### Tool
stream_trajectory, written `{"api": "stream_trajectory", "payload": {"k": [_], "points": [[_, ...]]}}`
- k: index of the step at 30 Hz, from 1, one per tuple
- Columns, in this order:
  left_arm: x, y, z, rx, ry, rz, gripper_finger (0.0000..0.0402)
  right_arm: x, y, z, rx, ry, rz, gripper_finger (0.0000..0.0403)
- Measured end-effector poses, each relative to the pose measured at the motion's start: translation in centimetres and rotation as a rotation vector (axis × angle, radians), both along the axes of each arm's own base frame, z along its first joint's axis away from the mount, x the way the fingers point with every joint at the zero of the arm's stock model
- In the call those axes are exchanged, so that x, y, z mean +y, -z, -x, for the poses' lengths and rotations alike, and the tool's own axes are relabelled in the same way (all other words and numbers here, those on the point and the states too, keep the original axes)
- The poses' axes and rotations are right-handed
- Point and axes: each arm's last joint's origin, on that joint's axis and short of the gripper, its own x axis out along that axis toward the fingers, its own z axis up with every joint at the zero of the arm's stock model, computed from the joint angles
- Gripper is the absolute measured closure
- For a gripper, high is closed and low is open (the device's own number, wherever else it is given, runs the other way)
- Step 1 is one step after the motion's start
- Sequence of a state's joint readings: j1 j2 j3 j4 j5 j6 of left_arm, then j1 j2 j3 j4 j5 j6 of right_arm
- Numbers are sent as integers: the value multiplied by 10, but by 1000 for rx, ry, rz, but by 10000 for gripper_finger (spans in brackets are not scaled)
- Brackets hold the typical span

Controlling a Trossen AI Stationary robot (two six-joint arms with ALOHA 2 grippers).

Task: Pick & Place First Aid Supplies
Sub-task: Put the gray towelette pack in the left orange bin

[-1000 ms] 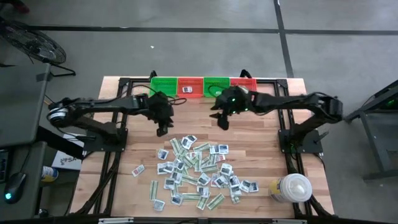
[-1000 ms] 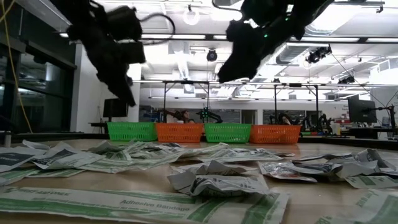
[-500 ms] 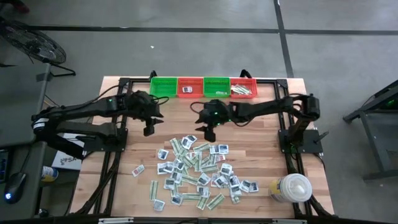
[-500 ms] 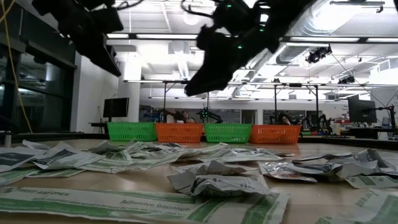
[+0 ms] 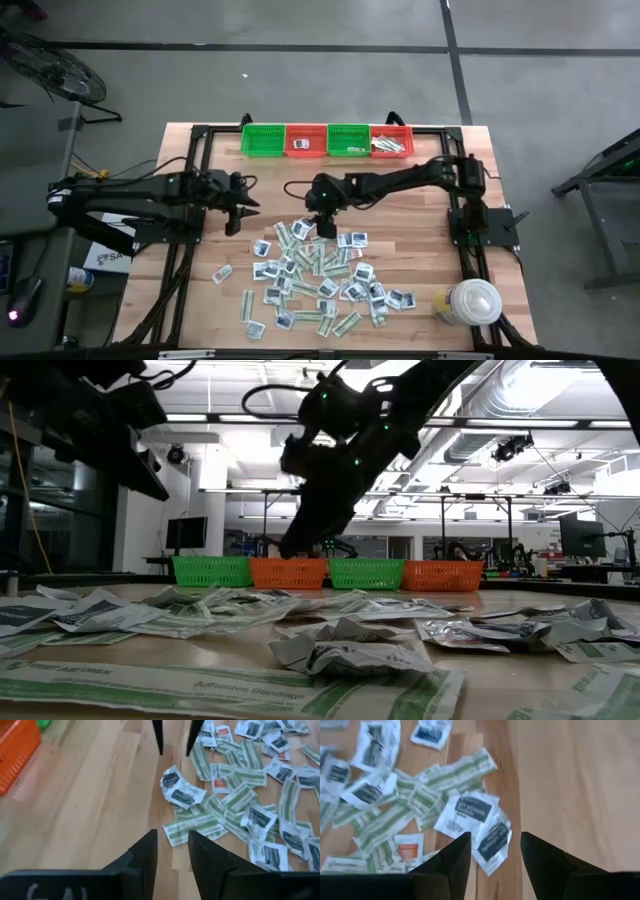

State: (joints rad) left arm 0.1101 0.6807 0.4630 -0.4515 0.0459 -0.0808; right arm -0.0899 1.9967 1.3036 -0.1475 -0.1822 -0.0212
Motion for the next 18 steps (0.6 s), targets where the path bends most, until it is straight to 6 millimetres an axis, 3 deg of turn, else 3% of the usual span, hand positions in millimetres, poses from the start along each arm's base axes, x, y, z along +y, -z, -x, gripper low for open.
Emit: {"api": "stream_trajectory", "payload": {"k": [10,18], "points": [[-3,1,5,-21,-1,-19,294,3,31,-4,77,66,-9,238],[-3,1,5,-22,2,-24,294,2,31,-7,45,57,63,238]]}}
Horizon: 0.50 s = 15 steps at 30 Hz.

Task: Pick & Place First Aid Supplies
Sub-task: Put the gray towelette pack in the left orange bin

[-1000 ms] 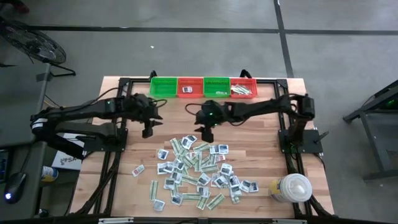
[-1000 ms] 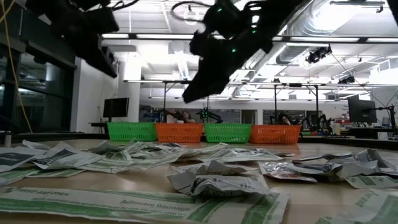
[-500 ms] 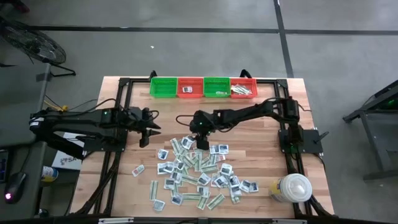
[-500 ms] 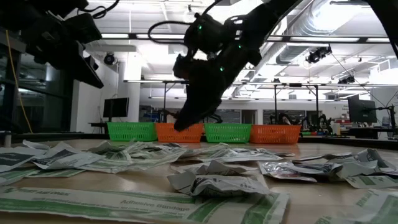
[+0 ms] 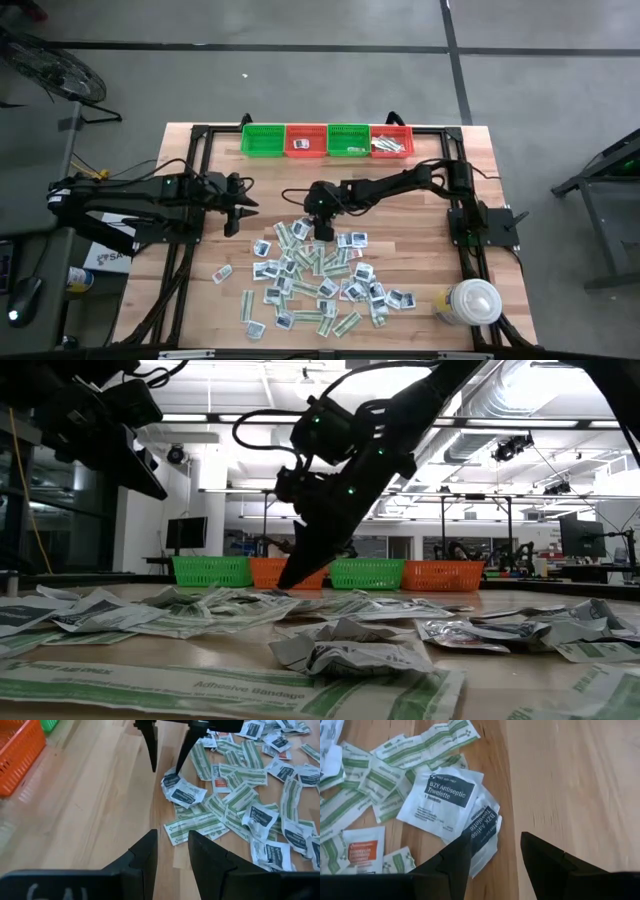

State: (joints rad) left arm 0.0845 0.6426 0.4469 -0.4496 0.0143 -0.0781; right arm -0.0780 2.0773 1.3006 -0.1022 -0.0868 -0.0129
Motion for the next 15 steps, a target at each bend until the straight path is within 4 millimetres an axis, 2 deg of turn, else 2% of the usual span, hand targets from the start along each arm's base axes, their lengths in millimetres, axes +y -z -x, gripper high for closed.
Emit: {"api": "stream_trajectory", "payload": {"k": [11,15], "points": [[0,0,0,0,2,0,294,0,9,-5,-27,-26,33,238],[0,0,0,0,4,1,294,-1,15,-6,-18,-26,22,252]]}}
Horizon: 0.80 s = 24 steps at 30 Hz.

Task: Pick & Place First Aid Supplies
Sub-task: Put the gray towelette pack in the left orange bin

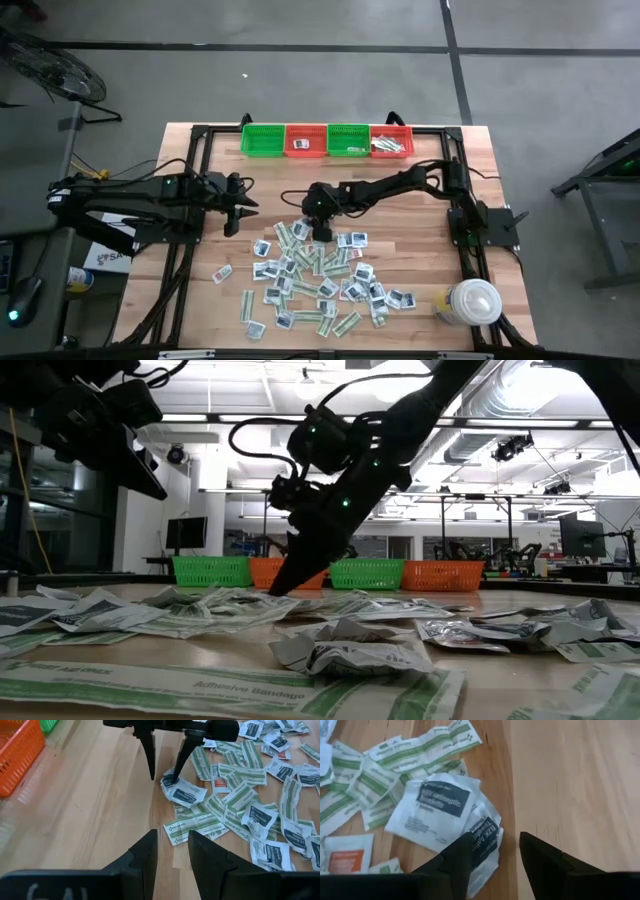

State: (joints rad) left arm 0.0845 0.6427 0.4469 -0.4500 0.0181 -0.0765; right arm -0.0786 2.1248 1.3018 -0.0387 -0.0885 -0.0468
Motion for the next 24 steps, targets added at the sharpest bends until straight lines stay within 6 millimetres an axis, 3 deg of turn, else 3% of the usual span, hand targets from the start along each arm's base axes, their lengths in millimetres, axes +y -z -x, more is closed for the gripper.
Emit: {"api": "stream_trajectory", "payload": {"k": [12,18,24], "points": [[0,0,0,0,11,13,294,1,1,1,23,66,-77,391],[-1,0,0,-7,17,16,294,0,-9,1,32,110,-88,392],[-1,-1,0,-8,19,18,294,-3,-38,-7,10,141,-49,398]]}}
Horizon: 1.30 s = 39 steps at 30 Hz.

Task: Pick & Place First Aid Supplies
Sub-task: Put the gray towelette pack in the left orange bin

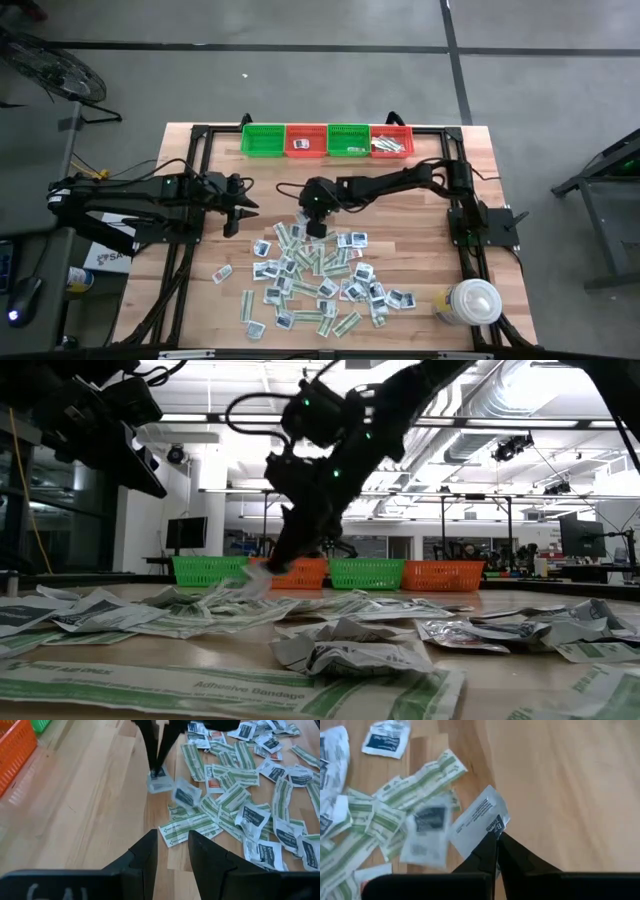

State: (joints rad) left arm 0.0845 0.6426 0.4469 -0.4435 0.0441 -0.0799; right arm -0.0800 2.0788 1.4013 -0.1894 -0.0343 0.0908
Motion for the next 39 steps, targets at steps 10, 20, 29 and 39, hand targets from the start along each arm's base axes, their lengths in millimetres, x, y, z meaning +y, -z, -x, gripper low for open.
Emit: {"api": "stream_trajectory", "payload": {"k": [10,20,29,39], "points": [[0,-5,-4,-63,-1,-5,294,-34,-62,-13,26,69,146,401],[3,-9,-6,-113,-85,-18,294,-117,-86,2,-2,220,117,402],[6,-9,-5,-118,-207,-15,294,-179,-86,23,-64,265,82,402],[7,-12,-6,-156,-303,24,294,-199,-69,23,-223,387,-20,403]]}}
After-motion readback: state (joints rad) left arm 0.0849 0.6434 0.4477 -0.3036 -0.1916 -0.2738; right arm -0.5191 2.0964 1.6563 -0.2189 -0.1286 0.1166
